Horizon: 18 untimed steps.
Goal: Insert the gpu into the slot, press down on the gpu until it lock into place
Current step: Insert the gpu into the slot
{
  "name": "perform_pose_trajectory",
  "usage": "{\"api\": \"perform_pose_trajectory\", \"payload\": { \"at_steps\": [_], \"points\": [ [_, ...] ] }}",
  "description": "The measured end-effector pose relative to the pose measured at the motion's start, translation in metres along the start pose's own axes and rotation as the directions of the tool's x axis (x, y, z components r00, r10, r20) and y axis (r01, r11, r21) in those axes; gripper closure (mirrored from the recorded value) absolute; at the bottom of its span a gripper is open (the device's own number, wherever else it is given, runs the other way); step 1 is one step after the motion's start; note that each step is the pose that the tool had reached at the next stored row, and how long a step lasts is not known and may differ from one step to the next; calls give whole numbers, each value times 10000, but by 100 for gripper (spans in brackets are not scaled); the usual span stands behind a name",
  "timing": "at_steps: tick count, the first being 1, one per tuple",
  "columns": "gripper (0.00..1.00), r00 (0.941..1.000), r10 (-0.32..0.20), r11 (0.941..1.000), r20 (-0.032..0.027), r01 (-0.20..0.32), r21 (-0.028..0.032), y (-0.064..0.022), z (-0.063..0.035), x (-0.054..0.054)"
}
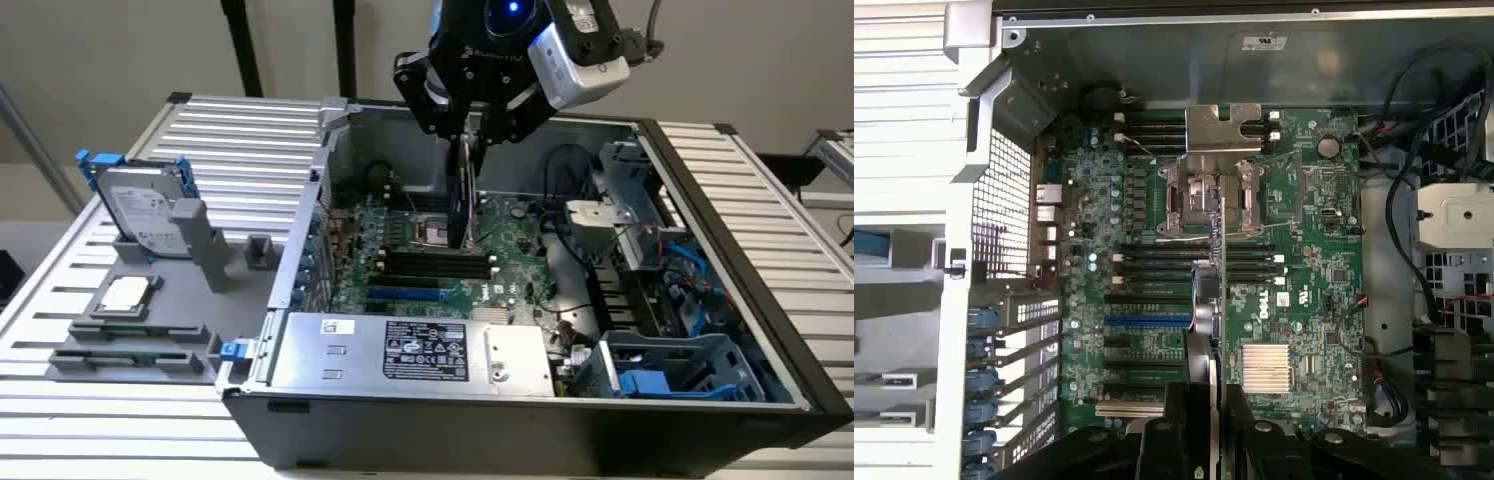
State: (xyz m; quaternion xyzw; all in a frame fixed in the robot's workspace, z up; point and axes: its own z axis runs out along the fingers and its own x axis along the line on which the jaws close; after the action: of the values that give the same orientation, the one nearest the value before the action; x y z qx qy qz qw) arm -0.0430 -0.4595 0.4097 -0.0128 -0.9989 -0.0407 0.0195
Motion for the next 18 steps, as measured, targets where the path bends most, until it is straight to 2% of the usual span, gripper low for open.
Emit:
{"api": "perform_pose_trajectory", "payload": {
  "at_steps": [13, 18],
  "points": [
    [74, 10000, -2, 10000, 0, 2, -4, 6, 0, -1],
    [74, 10000, -28, 10000, 10, 28, -3, 94, 16, 2]
  ]
}}
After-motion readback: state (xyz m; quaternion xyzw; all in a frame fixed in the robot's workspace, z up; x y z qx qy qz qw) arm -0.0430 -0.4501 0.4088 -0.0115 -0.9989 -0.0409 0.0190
